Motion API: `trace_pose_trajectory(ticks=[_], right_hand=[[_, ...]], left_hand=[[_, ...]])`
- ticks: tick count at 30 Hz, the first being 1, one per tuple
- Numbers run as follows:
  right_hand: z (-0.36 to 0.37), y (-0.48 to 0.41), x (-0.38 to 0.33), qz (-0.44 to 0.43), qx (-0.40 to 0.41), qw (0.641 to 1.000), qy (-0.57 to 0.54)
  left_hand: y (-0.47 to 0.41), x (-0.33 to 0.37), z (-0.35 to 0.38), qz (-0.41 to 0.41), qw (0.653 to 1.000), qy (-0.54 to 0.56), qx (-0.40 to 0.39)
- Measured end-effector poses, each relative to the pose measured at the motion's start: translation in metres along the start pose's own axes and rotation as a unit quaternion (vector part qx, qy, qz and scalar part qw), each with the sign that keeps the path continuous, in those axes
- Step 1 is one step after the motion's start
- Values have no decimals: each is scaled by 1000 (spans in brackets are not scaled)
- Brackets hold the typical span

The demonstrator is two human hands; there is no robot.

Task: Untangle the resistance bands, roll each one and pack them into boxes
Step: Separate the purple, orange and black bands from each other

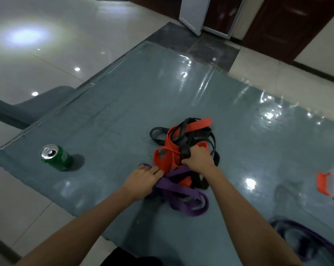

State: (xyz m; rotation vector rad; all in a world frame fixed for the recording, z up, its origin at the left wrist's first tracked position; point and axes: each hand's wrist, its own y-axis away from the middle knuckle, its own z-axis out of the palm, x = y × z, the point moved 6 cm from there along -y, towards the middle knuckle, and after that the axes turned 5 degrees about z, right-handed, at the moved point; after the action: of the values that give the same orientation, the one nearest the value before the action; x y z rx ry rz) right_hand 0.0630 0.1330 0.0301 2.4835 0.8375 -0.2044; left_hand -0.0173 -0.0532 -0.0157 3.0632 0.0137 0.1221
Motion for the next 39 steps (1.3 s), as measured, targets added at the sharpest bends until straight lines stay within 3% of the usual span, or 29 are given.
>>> trace_pose_trajectory(ticks=[4,8,12,15,18,23,28,34,39], right_hand=[[-64,8,25,21,110,976,-189],[-132,34,48,21,229,911,-342],[-190,61,67,14,318,841,-437],[-225,78,71,4,355,814,-459],[-239,87,68,-19,348,822,-451],[-211,85,63,0,301,878,-372],[-183,80,55,10,262,872,-414],[-164,87,59,22,218,894,-390],[-153,106,84,32,244,865,-437]], left_hand=[[-32,0,-44,56,996,12,72],[-73,12,-108,136,976,-16,166],[-114,11,-171,164,962,-36,214],[-128,13,-212,202,950,-57,233],[-130,22,-220,238,942,-66,229],[-114,50,-151,262,951,-88,138],[-97,72,-92,231,969,-77,50],[-88,86,-63,185,981,-56,17],[-76,113,-36,186,980,-64,-34]])
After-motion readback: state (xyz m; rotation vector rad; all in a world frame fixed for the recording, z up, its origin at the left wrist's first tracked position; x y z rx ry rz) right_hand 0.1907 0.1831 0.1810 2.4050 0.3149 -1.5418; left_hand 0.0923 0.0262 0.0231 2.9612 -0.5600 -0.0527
